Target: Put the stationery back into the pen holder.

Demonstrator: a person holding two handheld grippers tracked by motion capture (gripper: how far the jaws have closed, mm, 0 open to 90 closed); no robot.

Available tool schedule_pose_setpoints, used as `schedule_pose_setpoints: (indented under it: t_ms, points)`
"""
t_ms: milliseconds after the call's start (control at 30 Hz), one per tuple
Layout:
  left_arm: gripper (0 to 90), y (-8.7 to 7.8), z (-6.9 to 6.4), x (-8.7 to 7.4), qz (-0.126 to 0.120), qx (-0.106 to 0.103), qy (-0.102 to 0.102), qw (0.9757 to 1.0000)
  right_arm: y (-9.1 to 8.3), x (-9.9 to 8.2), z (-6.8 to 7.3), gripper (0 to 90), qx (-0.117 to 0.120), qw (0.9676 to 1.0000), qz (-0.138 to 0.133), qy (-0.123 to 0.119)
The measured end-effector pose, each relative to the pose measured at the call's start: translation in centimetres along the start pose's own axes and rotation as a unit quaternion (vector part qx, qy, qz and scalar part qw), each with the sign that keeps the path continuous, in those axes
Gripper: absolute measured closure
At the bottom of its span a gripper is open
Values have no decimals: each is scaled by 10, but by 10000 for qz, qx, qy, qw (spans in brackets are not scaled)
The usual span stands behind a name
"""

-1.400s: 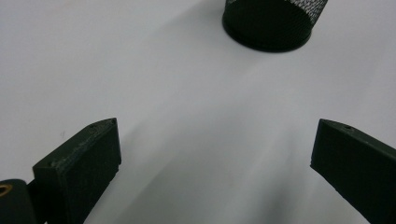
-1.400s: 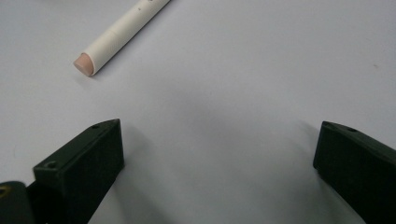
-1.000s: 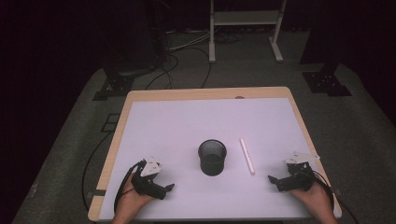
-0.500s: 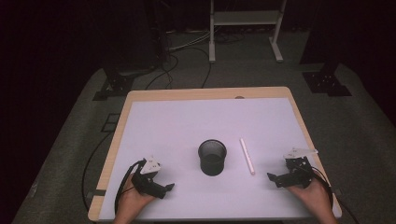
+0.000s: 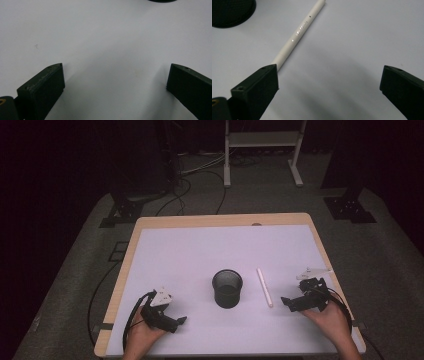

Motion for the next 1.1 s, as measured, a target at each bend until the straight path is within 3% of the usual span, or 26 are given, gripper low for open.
schedule_pose_setpoints:
  t_ms: [800,867,1100]
  points:
    - [7,0,0,0,-27,3,-16,10000,13,49,11,16,13,9994,244,-254]
    - [7,0,0,0,-22,4,-15,10000,15,52,12,70,8,9992,280,-274]
    - [8,0,0,0,-2,-2,0,10000,25,62,16,81,38,9991,294,-308]
Point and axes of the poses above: each handheld gripper's, and its own axes: y roughly forward along the jaws, x roughly out of its top, z roughly to its left, the point moved 7 cm from there along y, roughly forward along the jaws, and after that the axes turned 6 degrees about -x, right-handed, at the moved point
